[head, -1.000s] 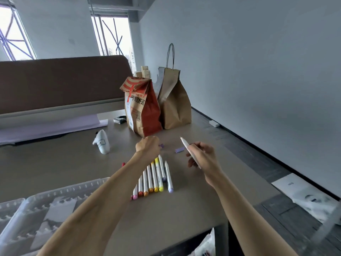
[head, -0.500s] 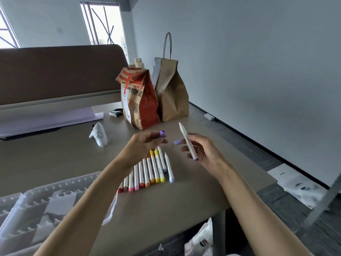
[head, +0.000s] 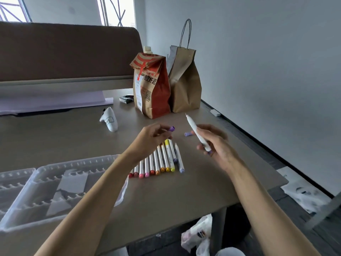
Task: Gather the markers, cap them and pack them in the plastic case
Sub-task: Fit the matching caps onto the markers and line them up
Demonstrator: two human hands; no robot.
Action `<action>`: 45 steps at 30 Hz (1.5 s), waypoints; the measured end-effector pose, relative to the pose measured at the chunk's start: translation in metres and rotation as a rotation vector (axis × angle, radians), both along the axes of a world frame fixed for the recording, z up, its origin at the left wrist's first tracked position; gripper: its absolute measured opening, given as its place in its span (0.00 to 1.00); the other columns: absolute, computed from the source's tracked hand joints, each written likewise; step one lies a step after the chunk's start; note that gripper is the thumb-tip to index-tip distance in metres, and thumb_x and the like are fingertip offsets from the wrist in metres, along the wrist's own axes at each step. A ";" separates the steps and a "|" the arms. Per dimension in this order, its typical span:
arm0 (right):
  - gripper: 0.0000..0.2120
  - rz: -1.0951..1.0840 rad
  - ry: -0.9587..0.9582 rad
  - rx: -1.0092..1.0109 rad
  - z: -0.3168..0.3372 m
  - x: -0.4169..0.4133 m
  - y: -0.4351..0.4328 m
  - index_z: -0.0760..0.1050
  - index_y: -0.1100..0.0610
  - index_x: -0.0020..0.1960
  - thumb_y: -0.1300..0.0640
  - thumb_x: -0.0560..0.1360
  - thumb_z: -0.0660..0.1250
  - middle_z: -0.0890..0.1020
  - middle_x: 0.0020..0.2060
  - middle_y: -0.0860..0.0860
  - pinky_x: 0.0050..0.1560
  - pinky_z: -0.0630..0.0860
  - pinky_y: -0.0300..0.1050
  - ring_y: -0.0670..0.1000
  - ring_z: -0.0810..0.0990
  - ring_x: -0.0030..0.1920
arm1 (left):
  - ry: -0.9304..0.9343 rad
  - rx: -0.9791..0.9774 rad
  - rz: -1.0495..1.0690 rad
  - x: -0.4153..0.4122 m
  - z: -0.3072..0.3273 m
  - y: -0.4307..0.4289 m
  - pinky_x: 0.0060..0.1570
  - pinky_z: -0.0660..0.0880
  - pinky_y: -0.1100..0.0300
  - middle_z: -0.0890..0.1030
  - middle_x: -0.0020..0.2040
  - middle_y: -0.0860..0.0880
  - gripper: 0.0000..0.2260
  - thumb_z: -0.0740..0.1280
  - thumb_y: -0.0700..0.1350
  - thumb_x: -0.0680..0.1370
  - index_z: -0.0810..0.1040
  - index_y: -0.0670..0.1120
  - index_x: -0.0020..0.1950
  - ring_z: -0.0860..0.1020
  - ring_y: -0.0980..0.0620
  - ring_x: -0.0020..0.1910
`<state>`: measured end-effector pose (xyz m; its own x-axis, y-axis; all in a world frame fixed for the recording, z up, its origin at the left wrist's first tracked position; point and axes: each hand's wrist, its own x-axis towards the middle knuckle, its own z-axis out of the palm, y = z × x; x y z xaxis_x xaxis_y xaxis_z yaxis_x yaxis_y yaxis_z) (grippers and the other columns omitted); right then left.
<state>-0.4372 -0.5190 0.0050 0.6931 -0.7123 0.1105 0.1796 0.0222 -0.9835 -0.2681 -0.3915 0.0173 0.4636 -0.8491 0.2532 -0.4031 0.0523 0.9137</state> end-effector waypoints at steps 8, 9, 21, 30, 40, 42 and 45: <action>0.08 -0.005 0.015 -0.128 -0.005 0.001 -0.001 0.82 0.61 0.52 0.59 0.76 0.69 0.82 0.51 0.64 0.27 0.53 0.41 0.45 0.59 0.24 | -0.184 -0.053 0.026 0.008 -0.002 0.002 0.45 0.73 0.71 0.82 0.46 0.52 0.08 0.66 0.36 0.78 0.80 0.47 0.53 0.79 0.60 0.44; 0.08 0.000 0.019 -0.123 -0.005 0.001 -0.001 0.82 0.61 0.52 0.59 0.76 0.69 0.83 0.50 0.63 0.27 0.53 0.40 0.45 0.59 0.24 | -0.195 -0.053 0.024 0.008 -0.002 0.002 0.46 0.73 0.71 0.82 0.47 0.52 0.08 0.66 0.36 0.78 0.80 0.47 0.52 0.79 0.58 0.45; 0.06 0.019 0.099 -0.182 -0.006 0.003 0.003 0.83 0.60 0.49 0.61 0.74 0.71 0.77 0.41 0.67 0.28 0.55 0.43 0.47 0.63 0.28 | -0.199 -0.046 -0.014 0.006 -0.001 0.004 0.46 0.74 0.70 0.83 0.46 0.51 0.09 0.66 0.37 0.78 0.80 0.50 0.51 0.80 0.56 0.46; 0.03 0.030 0.180 -0.277 -0.015 0.011 0.003 0.84 0.56 0.48 0.60 0.74 0.72 0.84 0.45 0.56 0.29 0.64 0.36 0.43 0.70 0.28 | -0.267 0.095 -0.027 0.010 -0.008 0.005 0.53 0.77 0.51 0.84 0.42 0.48 0.09 0.68 0.39 0.77 0.82 0.55 0.45 0.81 0.51 0.44; 0.02 0.131 0.187 -0.285 -0.008 0.014 0.019 0.80 0.58 0.47 0.60 0.75 0.72 0.85 0.37 0.51 0.36 0.76 0.38 0.46 0.83 0.38 | -0.123 0.067 -0.059 0.012 0.000 0.004 0.40 0.75 0.69 0.82 0.46 0.48 0.07 0.66 0.38 0.78 0.78 0.46 0.55 0.79 0.63 0.40; 0.04 0.134 0.195 -0.259 -0.006 0.019 0.022 0.80 0.58 0.49 0.60 0.74 0.72 0.85 0.39 0.53 0.35 0.77 0.39 0.48 0.83 0.38 | -0.073 0.065 -0.044 0.012 0.002 0.004 0.38 0.73 0.71 0.82 0.48 0.47 0.12 0.67 0.40 0.78 0.74 0.47 0.62 0.79 0.62 0.41; 0.08 0.033 0.249 -0.366 -0.009 0.031 0.021 0.80 0.54 0.50 0.56 0.73 0.74 0.85 0.42 0.53 0.40 0.80 0.43 0.48 0.84 0.41 | -0.092 0.097 -0.031 0.019 0.000 0.006 0.41 0.75 0.67 0.81 0.51 0.44 0.17 0.67 0.40 0.79 0.70 0.47 0.67 0.79 0.53 0.47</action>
<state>-0.4058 -0.4977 -0.0036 0.7521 -0.6344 0.1783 -0.0588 -0.3341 -0.9407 -0.2493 -0.3860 0.0174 0.4154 -0.8853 0.2092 -0.4852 -0.0211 0.8742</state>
